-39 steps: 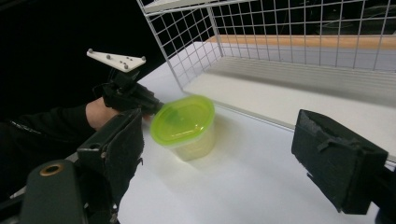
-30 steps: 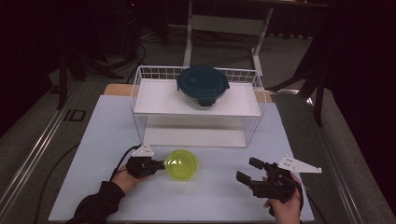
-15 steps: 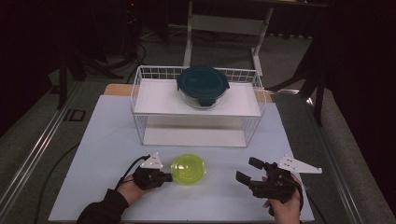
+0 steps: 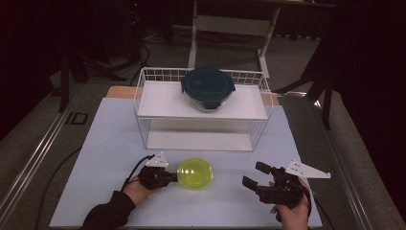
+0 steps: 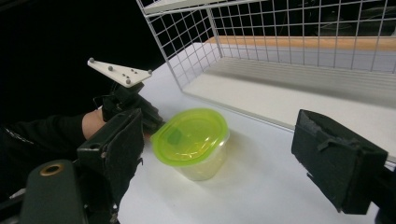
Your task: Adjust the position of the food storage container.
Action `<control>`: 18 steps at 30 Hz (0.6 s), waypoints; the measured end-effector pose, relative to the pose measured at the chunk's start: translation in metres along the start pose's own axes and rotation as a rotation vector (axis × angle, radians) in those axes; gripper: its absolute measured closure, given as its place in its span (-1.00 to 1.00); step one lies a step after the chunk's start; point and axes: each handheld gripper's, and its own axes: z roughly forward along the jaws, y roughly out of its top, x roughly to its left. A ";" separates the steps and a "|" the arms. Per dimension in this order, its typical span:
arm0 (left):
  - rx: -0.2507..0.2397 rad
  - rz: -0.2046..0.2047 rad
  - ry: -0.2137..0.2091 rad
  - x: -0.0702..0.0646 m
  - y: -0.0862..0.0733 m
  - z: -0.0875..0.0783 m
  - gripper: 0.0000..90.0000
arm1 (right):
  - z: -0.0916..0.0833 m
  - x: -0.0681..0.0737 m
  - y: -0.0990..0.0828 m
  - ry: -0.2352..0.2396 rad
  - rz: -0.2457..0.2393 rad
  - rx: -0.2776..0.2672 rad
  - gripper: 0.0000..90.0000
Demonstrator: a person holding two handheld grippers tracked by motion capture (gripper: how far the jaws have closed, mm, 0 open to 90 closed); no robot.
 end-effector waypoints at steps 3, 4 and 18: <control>-0.001 -0.007 -0.005 -0.001 0.003 0.005 0.99 | 0.000 -0.001 0.000 -0.001 0.000 0.000 -0.63; 0.002 -0.005 -0.008 -0.001 0.005 0.006 0.99 | 0.000 -0.002 -0.001 -0.003 0.001 0.003 -0.63; 0.022 0.035 -0.032 -0.012 0.022 0.032 0.99 | 0.000 -0.002 -0.002 -0.005 0.004 0.007 -0.63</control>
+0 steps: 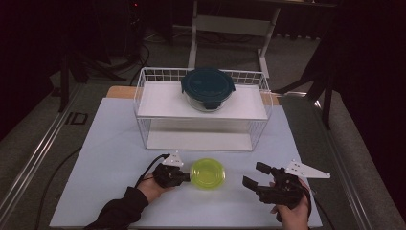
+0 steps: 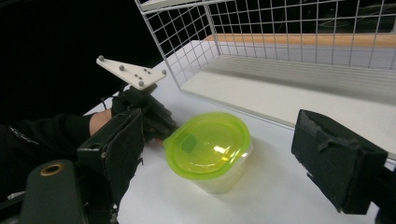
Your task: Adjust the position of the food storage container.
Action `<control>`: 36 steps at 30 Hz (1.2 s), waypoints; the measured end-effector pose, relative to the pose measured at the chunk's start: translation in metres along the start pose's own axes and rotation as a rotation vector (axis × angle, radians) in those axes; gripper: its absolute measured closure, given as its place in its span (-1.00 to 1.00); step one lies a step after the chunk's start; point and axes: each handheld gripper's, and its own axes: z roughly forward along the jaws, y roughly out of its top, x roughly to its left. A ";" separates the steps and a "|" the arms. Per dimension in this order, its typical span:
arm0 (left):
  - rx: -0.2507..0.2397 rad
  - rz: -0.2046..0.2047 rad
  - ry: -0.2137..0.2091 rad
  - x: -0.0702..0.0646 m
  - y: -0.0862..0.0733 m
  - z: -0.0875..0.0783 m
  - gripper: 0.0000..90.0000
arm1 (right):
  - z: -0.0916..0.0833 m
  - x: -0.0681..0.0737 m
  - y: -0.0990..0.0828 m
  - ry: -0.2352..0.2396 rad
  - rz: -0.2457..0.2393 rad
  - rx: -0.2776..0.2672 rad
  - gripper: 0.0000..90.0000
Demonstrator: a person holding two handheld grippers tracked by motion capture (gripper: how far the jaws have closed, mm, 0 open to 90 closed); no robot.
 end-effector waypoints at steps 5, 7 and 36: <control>-0.003 -0.016 -0.015 0.001 0.005 0.007 0.99 | 0.001 -0.001 -0.001 0.002 -0.002 0.003 -0.63; -0.004 -0.014 -0.014 0.001 0.005 0.008 0.99 | 0.001 0.000 -0.001 0.002 -0.002 0.007 -0.63; -0.186 -0.057 -0.022 -0.002 -0.003 -0.082 -0.32 | 0.014 0.002 -0.007 -0.030 -0.051 0.067 -0.59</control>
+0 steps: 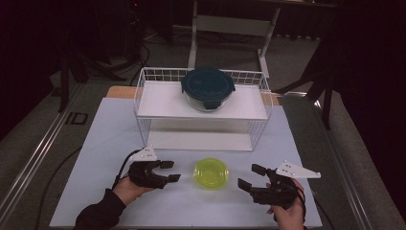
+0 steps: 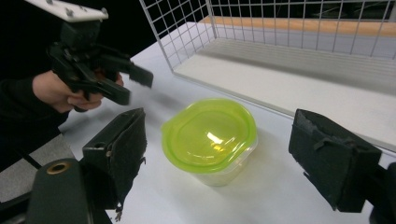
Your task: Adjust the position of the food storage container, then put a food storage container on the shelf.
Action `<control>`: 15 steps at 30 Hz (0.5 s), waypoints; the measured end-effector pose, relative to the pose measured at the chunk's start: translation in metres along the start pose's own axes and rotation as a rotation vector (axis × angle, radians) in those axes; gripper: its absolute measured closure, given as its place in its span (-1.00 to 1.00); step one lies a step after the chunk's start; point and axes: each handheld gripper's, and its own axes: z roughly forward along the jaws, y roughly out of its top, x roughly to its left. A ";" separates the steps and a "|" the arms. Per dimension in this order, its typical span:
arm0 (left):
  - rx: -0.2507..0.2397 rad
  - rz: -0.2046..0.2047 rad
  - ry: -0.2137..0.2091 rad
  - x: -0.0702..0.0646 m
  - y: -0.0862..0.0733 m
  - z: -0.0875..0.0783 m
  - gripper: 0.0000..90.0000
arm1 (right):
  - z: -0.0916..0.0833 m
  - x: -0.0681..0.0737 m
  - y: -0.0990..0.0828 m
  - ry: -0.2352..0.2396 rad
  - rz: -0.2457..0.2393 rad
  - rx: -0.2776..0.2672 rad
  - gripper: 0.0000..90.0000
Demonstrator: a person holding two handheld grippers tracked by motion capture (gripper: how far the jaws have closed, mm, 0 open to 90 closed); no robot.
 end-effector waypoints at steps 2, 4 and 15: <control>0.005 0.012 -0.026 -0.001 0.002 -0.001 -0.64 | 0.001 0.000 -0.001 -0.002 -0.003 0.004 -0.59; -0.008 0.008 -0.030 -0.004 0.004 0.000 -0.69 | 0.002 0.000 -0.001 -0.002 -0.003 0.007 -0.60; -0.086 -0.018 -0.056 -0.021 0.024 0.007 -0.90 | 0.010 -0.002 -0.001 0.030 0.002 0.023 -0.73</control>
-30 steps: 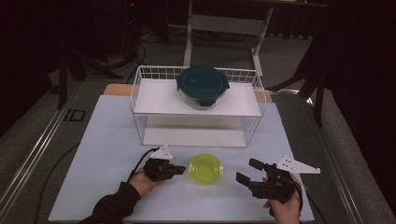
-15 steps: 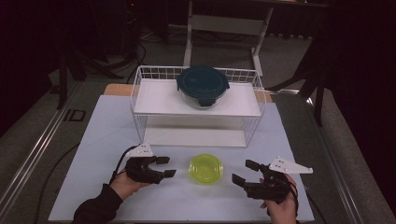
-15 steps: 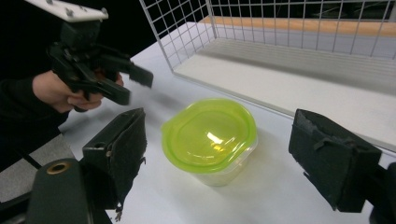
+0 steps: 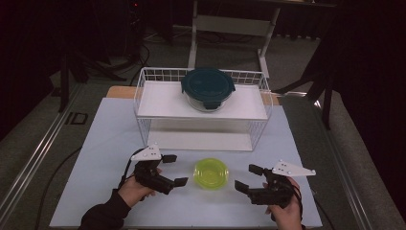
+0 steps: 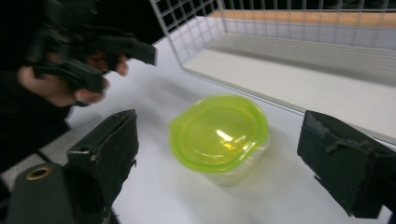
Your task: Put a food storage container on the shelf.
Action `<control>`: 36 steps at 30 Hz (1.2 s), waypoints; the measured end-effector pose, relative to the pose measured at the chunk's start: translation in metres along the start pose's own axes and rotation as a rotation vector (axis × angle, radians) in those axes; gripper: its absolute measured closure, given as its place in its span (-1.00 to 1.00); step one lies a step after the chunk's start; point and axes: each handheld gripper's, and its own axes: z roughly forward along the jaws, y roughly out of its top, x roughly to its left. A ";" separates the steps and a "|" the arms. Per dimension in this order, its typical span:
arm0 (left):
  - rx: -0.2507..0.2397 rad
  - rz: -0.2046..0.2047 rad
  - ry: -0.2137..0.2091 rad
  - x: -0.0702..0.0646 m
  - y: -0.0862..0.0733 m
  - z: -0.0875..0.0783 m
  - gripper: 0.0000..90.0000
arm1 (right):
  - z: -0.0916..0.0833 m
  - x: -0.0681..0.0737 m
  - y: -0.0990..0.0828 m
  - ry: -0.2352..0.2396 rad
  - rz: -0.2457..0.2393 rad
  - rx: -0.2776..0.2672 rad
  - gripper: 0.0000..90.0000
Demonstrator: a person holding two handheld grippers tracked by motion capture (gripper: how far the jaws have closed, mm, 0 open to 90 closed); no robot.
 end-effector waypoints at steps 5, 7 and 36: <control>-0.043 -0.020 0.032 -0.003 0.009 0.007 -0.89 | 0.009 0.003 0.004 -0.034 -0.016 0.041 -0.78; -0.019 -0.061 0.012 -0.002 0.012 0.012 -0.89 | 0.011 0.000 0.006 -0.032 0.000 0.049 -0.77; 0.171 -0.534 -0.034 0.039 -0.015 0.056 0.33 | 0.070 -0.050 -0.008 0.004 0.476 0.319 0.04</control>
